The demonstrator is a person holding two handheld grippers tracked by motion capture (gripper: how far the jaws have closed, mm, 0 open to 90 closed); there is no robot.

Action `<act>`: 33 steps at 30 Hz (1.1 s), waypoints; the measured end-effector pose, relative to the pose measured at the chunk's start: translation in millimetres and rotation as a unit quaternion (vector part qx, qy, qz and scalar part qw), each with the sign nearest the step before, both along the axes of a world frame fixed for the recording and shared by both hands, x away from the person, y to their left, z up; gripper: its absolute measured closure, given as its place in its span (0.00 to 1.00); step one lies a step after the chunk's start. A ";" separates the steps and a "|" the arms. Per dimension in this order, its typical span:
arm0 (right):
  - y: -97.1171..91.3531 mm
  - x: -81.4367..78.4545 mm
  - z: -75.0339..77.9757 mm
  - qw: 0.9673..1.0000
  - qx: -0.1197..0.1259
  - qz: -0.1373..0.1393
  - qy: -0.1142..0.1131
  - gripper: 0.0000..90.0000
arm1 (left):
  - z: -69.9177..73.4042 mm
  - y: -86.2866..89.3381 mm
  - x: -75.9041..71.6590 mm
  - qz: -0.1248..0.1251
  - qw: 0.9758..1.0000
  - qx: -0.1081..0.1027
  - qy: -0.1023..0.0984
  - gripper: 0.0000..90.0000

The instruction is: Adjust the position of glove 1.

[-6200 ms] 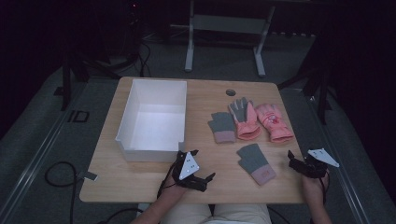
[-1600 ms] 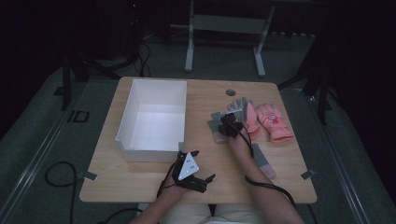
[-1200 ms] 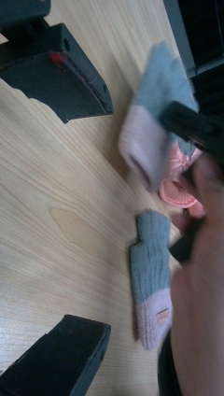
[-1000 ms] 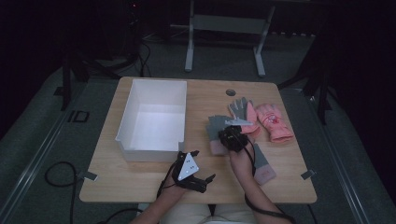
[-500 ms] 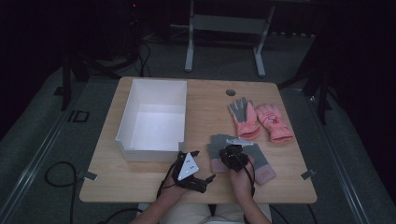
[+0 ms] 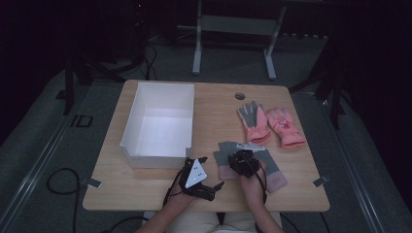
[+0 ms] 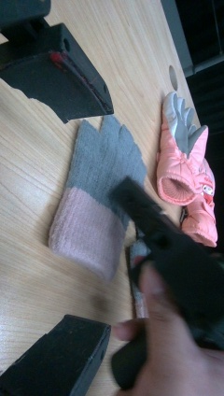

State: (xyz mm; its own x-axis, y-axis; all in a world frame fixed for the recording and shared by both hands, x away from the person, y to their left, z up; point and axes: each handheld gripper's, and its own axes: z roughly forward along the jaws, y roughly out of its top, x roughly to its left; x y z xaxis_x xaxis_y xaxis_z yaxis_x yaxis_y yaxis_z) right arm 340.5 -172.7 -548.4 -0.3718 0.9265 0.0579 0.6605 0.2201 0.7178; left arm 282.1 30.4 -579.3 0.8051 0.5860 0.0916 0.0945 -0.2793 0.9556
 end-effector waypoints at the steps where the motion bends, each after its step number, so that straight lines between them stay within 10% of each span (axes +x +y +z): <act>1: -3.2 0.0 4.9 1.000 -0.002 0.005 -0.008 0.79 | 0.0 0.0 0.0 0.000 1.000 0.001 0.000 0.00; 16: -83.5 -0.4 29.0 0.995 -0.050 0.066 -0.054 0.76 | 0.0 0.0 0.3 0.002 1.000 0.000 0.001 0.00; 33: -135.0 5.0 20.6 0.993 -0.062 0.099 -0.017 0.75 | 0.0 -0.2 -0.1 0.005 1.000 0.001 -0.001 0.00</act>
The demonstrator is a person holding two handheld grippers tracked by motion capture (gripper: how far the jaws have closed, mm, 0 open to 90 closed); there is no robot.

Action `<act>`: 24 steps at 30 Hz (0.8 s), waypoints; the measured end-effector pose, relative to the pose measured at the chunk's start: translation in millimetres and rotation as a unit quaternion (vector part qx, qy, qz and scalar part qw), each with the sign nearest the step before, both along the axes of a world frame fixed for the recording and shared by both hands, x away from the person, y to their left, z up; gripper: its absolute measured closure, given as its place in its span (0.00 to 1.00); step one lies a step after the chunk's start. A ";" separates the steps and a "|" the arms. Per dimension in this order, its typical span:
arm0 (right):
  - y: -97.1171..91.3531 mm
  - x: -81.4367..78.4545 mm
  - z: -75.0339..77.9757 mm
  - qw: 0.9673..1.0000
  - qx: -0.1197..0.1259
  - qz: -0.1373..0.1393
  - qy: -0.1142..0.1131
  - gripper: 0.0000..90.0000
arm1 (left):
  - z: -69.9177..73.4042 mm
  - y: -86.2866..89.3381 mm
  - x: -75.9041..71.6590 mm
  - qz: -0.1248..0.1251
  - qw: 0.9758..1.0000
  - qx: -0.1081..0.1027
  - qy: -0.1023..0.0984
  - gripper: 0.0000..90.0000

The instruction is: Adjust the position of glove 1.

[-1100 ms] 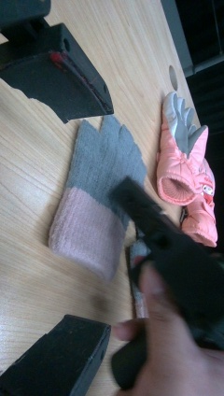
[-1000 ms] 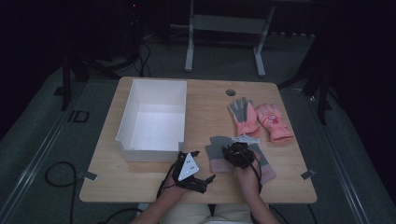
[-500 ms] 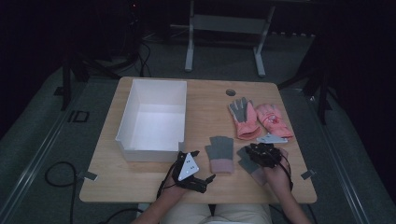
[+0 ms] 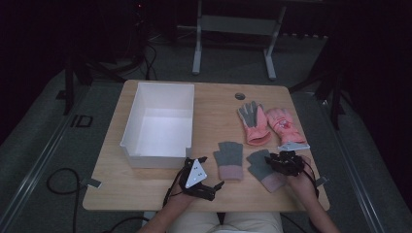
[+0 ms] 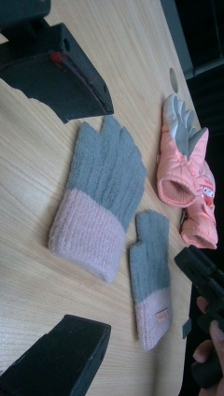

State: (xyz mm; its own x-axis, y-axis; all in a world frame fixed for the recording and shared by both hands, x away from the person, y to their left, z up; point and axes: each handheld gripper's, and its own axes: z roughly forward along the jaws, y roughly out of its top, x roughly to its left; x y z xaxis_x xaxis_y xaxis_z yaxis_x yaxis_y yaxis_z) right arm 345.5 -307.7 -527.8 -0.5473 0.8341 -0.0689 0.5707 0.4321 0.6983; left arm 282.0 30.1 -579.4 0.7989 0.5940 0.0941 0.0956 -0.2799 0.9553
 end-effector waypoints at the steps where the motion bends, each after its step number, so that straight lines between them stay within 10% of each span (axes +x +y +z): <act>1: 0.4 0.7 -1.9 1.000 0.001 0.001 0.004 0.76 | 0.0 -0.2 -0.1 0.000 1.000 0.000 0.000 0.00; 15: 3.2 5.7 -25.4 1.000 -0.003 0.008 0.016 0.80 | -0.1 -0.3 -0.3 -0.001 1.000 0.001 -0.002 0.00; 24: 7.0 -0.4 -12.6 0.998 -0.001 -0.055 0.005 0.95 | -0.1 -0.7 -0.9 -0.001 1.000 0.003 -0.004 0.00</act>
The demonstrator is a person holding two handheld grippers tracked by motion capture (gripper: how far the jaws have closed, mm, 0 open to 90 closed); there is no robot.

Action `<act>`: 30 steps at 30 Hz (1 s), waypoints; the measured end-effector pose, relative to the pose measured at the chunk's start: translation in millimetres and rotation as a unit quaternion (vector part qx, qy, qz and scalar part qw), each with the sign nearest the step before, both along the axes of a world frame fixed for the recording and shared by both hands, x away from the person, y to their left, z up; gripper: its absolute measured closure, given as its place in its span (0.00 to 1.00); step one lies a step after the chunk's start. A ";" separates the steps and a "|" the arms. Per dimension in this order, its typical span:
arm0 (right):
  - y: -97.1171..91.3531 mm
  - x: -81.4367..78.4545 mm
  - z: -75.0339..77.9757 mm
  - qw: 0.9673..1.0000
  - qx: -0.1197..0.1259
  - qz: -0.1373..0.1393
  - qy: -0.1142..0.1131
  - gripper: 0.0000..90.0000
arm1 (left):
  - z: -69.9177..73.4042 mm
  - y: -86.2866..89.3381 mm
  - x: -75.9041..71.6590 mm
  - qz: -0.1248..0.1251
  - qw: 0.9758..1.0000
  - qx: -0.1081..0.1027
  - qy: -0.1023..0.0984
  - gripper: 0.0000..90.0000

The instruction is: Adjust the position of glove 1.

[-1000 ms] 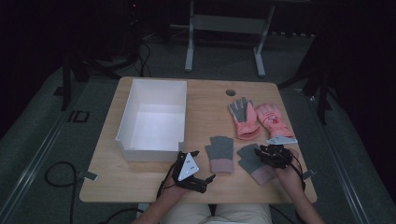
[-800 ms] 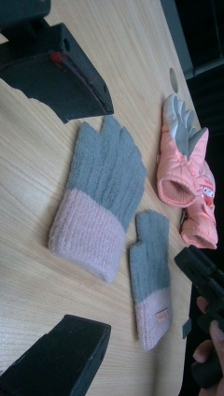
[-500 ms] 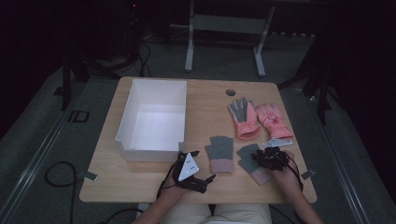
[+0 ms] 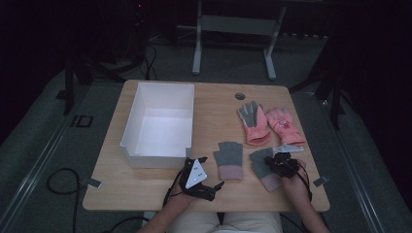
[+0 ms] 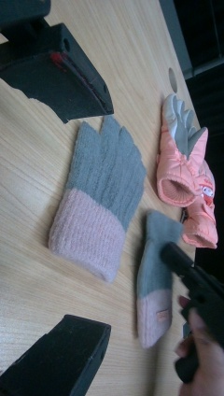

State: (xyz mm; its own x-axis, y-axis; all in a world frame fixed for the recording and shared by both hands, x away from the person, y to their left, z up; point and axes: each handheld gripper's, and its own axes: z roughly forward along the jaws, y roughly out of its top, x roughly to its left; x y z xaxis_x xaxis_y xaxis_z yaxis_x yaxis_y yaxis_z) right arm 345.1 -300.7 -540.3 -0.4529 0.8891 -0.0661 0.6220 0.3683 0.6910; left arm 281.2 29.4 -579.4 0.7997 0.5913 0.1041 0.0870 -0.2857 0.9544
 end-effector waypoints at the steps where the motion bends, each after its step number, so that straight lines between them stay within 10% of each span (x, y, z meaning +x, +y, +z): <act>1: -2.5 -2.3 5.6 1.000 0.017 -0.011 -0.003 0.95 | 0.0 0.0 0.2 -0.001 1.000 -0.001 0.000 0.00; 12: 0.0 -24.6 42.6 0.990 0.069 -0.112 -0.040 0.95 | 0.1 0.4 0.7 0.001 1.000 -0.002 0.003 0.00; 30: 9.1 -4.1 -5.3 0.980 0.064 -0.190 -0.008 0.95 | -0.1 0.7 -0.3 0.000 1.000 -0.003 0.000 0.00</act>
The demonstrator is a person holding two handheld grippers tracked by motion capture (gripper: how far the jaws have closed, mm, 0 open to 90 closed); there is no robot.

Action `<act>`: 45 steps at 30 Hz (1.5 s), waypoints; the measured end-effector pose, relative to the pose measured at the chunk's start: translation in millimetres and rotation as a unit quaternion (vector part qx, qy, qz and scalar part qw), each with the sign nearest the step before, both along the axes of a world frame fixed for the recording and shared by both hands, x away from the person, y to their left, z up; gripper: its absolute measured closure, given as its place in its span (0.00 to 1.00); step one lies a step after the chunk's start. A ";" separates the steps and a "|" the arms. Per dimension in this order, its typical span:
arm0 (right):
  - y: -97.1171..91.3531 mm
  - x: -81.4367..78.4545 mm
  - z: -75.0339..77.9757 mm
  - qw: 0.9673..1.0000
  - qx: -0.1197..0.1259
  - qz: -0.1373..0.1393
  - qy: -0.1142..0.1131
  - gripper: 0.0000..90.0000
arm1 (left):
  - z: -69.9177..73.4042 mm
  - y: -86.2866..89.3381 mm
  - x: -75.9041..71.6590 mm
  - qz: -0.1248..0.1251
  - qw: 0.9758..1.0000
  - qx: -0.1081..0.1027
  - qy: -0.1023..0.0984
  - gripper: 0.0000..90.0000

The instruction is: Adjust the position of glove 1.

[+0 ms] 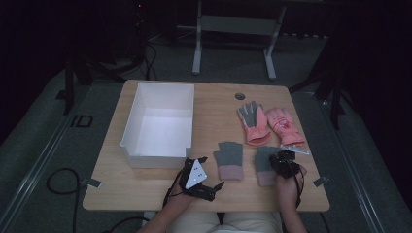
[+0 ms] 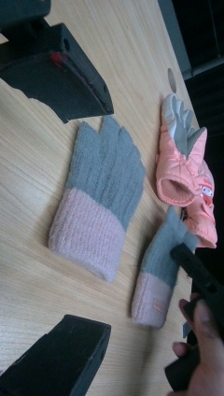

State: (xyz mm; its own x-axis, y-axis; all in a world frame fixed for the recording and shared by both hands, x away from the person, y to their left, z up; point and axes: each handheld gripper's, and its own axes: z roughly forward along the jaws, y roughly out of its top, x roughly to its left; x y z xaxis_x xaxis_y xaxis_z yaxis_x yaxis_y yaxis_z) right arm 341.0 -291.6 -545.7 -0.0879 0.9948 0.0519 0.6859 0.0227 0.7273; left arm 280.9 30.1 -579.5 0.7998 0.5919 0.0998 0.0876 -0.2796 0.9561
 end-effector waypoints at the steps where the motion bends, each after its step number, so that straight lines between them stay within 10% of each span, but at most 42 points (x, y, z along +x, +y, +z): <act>1: -0.8 0.7 -2.3 1.000 0.000 -0.004 0.003 0.94 | 0.0 -0.1 -0.1 -0.001 1.000 0.001 0.000 0.00; 15: -5.0 0.2 -9.0 1.000 -0.001 0.006 -0.006 0.81 | 0.1 -0.6 -0.2 -0.001 1.000 0.003 -0.002 0.00; 20: -8.3 0.1 8.4 0.998 -0.015 0.065 -0.021 0.72 | 0.1 -0.5 -0.2 0.001 1.000 0.003 -0.002 0.00; 28: -30.5 1.9 32.1 0.982 -0.031 0.185 -0.006 0.67 | 0.0 -0.6 -0.3 0.001 1.000 0.003 -0.002 0.00; 35: -45.0 -0.7 23.3 0.971 -0.062 0.232 0.017 0.65 | 0.0 -0.7 -0.5 0.001 1.000 0.003 -0.003 0.00; 45: -33.9 -1.4 5.0 0.966 -0.069 0.249 0.029 0.67 | 0.0 -0.7 -0.3 0.001 1.000 0.003 -0.002 0.00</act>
